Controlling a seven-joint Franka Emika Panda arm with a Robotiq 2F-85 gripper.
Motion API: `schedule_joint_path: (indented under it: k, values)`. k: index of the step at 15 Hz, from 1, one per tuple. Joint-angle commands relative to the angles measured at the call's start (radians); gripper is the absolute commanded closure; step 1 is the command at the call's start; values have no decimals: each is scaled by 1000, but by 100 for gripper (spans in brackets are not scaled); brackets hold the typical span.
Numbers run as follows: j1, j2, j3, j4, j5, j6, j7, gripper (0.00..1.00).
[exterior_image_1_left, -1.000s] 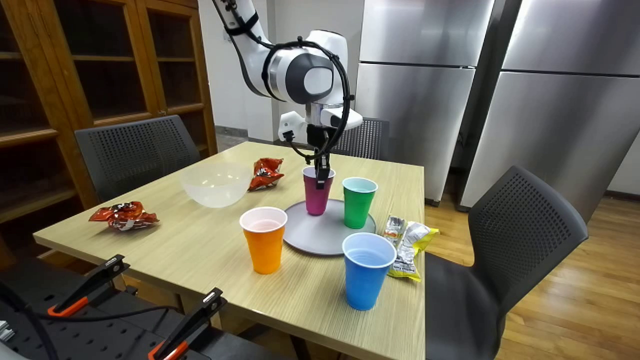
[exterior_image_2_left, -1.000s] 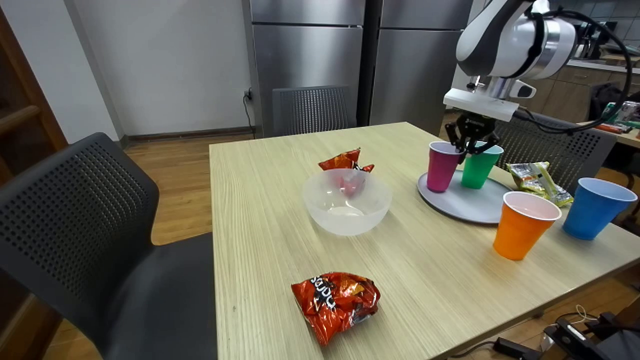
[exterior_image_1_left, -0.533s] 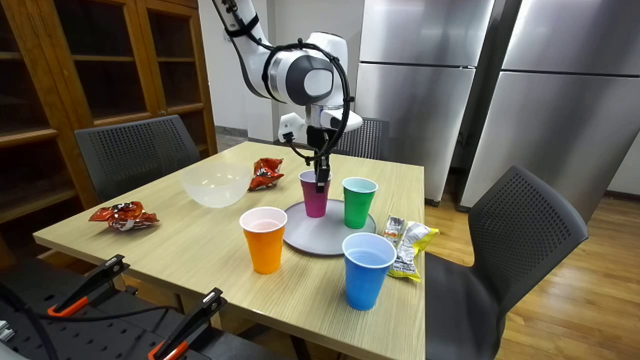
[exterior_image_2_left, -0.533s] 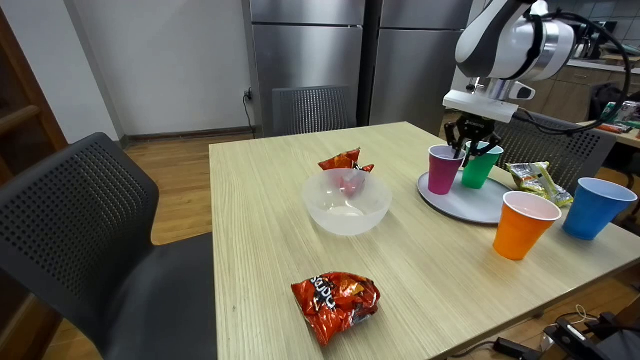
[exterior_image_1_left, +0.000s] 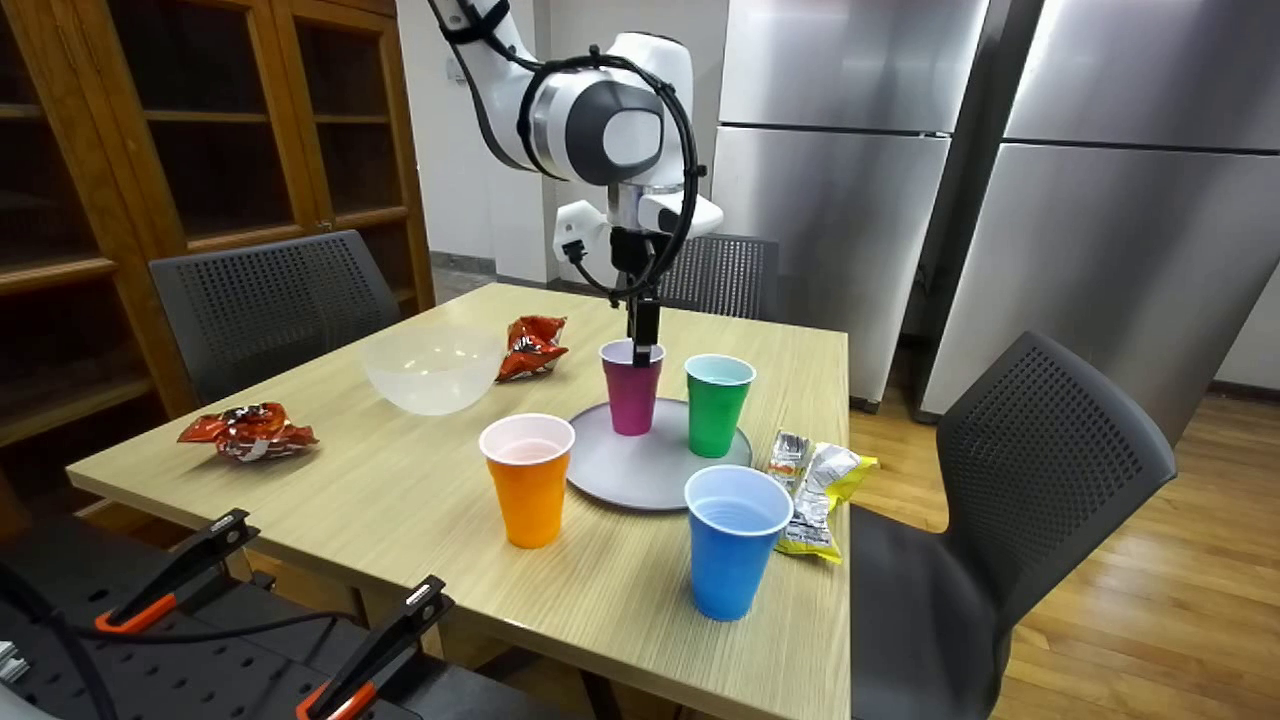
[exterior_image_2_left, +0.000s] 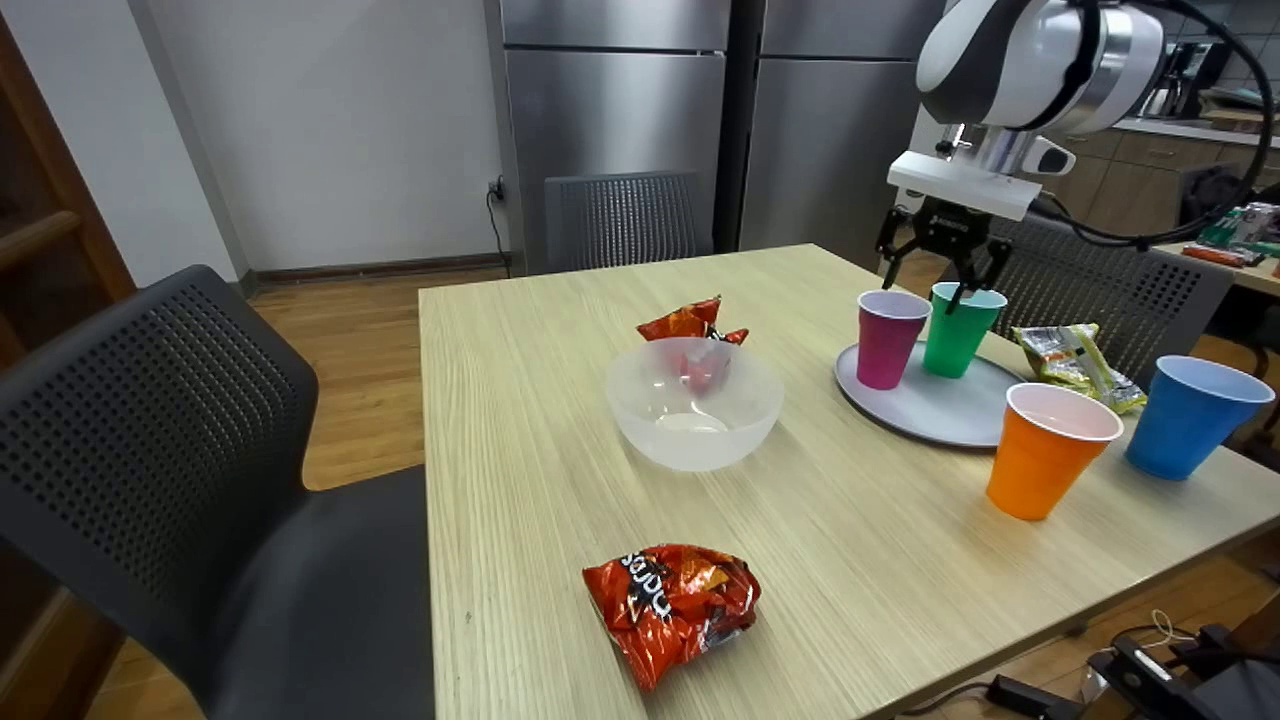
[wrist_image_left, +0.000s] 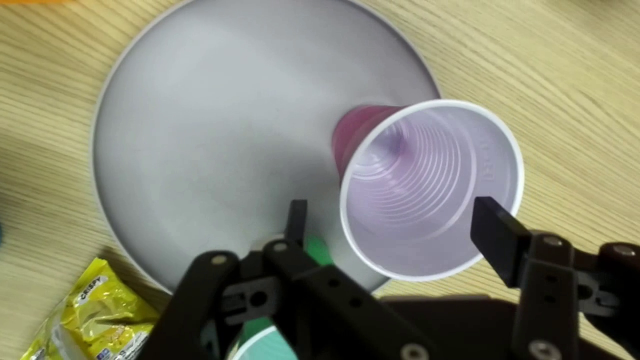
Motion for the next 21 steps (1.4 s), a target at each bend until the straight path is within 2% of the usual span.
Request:
schedule_joint_path:
  k: [1,7,14,19,20,21]
  values:
    - [-14,-109,16,-90,17,-15,-54,0]
    - [-5,-199,-29,-166,-46,-11,-72,0]
    - [-21,-243,-101,-191,-98,-20,-43,0]
    - [-57,-228,-120,-165,-70,-52,-52,0]
    - [-48,-201,-116,-159,-81,-8,-46,0]
    - [-55,-201,-117,-159,-81,-13,-46,0]
